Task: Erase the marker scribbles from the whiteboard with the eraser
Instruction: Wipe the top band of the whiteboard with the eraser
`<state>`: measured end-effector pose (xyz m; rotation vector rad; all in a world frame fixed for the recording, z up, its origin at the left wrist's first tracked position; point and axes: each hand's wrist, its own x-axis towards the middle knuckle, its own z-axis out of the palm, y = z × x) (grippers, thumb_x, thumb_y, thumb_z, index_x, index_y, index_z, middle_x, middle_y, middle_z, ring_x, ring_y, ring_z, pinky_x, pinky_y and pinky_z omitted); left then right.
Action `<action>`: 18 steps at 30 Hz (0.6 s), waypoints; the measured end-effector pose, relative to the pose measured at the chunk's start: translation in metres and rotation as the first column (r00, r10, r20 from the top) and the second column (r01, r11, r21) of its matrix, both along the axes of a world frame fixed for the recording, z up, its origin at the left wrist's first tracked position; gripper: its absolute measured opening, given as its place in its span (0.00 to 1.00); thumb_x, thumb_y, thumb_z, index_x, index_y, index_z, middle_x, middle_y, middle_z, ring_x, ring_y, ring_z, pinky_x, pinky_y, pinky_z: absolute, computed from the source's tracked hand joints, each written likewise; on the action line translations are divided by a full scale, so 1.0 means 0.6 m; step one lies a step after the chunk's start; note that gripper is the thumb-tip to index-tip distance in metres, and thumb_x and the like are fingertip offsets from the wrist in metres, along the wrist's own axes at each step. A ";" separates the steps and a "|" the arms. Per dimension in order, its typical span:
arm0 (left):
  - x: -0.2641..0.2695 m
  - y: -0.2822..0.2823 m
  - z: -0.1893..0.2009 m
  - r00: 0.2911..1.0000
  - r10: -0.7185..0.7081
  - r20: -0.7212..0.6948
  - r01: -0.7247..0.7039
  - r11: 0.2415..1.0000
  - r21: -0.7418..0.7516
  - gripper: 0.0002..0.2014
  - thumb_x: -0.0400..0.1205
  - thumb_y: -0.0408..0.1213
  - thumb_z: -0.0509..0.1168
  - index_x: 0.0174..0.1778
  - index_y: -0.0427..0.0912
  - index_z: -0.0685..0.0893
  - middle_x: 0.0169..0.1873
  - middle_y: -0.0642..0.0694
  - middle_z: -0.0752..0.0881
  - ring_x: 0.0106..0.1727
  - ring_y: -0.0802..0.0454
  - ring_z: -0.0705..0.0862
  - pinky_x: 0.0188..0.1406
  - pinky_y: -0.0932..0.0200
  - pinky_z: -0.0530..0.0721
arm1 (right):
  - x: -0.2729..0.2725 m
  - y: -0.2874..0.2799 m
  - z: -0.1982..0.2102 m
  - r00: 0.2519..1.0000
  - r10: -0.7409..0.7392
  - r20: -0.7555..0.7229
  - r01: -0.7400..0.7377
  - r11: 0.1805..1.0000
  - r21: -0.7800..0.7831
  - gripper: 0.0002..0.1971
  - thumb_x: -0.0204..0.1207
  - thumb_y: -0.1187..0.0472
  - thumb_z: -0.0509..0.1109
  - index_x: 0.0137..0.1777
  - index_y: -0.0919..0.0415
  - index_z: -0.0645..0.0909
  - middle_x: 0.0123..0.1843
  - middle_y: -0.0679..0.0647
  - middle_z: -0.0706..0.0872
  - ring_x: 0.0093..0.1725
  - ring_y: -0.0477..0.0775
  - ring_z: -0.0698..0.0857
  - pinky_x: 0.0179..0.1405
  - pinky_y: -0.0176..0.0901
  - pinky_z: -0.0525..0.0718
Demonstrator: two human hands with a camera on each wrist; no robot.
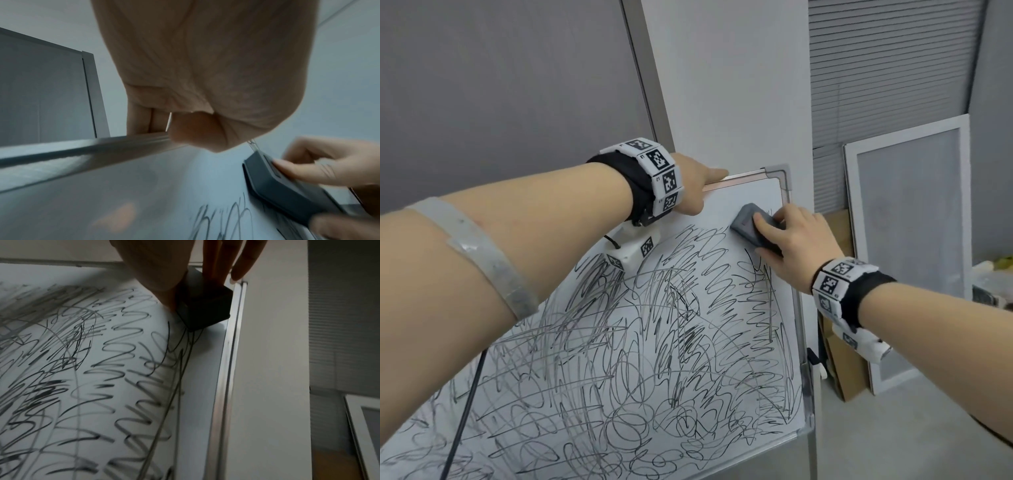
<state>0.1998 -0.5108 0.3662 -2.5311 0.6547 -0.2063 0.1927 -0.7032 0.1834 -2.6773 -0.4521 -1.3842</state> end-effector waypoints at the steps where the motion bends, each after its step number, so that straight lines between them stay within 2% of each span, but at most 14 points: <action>1: 0.000 0.000 -0.002 1.000 -0.002 -0.004 0.002 1.000 -0.005 0.42 0.76 0.32 0.56 0.86 0.64 0.50 0.66 0.39 0.82 0.55 0.37 0.84 0.47 0.52 0.85 | -0.003 0.003 -0.020 1.000 -0.012 -0.016 0.013 0.999 0.039 0.28 0.72 0.51 0.77 0.72 0.58 0.78 0.52 0.62 0.79 0.46 0.65 0.79 0.45 0.55 0.75; 5: -0.001 0.001 -0.004 0.999 -0.010 -0.036 0.007 0.997 -0.074 0.39 0.76 0.31 0.56 0.84 0.59 0.58 0.68 0.43 0.81 0.59 0.38 0.83 0.47 0.53 0.82 | -0.010 0.016 -0.062 0.999 -0.021 -0.048 0.027 0.992 0.120 0.30 0.72 0.52 0.79 0.73 0.58 0.79 0.52 0.61 0.80 0.46 0.65 0.81 0.44 0.56 0.77; 8: 0.000 -0.004 -0.007 0.996 -0.032 -0.080 0.018 0.985 -0.172 0.33 0.76 0.29 0.56 0.81 0.51 0.66 0.69 0.43 0.81 0.63 0.38 0.82 0.54 0.51 0.83 | -0.009 0.006 -0.031 0.999 -0.014 -0.039 0.019 0.990 0.137 0.31 0.73 0.51 0.77 0.76 0.58 0.75 0.53 0.63 0.80 0.46 0.65 0.81 0.43 0.55 0.79; 11: 0.000 -0.010 -0.011 0.996 -0.063 -0.066 0.048 0.977 -0.209 0.30 0.76 0.29 0.56 0.78 0.46 0.69 0.66 0.43 0.82 0.63 0.39 0.82 0.52 0.52 0.81 | 0.002 -0.011 0.008 0.999 -0.033 -0.035 0.042 0.949 0.311 0.32 0.74 0.52 0.75 0.77 0.57 0.73 0.54 0.64 0.79 0.46 0.66 0.80 0.40 0.54 0.83; 13: 0.001 -0.009 -0.012 0.996 -0.074 -0.054 0.061 0.974 -0.216 0.29 0.77 0.29 0.56 0.77 0.45 0.70 0.66 0.43 0.82 0.64 0.39 0.82 0.53 0.53 0.81 | 0.005 -0.010 0.018 0.994 -0.074 -0.081 0.100 0.916 0.388 0.32 0.75 0.51 0.75 0.78 0.57 0.71 0.57 0.65 0.79 0.50 0.67 0.80 0.42 0.56 0.84; 15: 0.001 -0.006 -0.012 0.996 -0.077 -0.039 0.066 0.973 -0.220 0.27 0.77 0.28 0.56 0.74 0.44 0.72 0.64 0.42 0.82 0.62 0.39 0.81 0.47 0.55 0.77 | 0.003 -0.001 0.015 0.986 -0.106 -0.132 0.150 0.906 0.396 0.28 0.76 0.51 0.75 0.73 0.59 0.73 0.58 0.64 0.79 0.53 0.68 0.80 0.45 0.56 0.83; 18: 0.001 -0.002 -0.013 0.997 -0.066 -0.040 0.055 0.971 -0.231 0.27 0.76 0.27 0.57 0.73 0.43 0.73 0.62 0.43 0.83 0.61 0.40 0.82 0.37 0.60 0.73 | -0.005 0.018 -0.008 0.983 -0.106 -0.147 0.156 0.910 0.385 0.22 0.74 0.53 0.76 0.63 0.61 0.76 0.55 0.64 0.79 0.51 0.68 0.79 0.41 0.52 0.79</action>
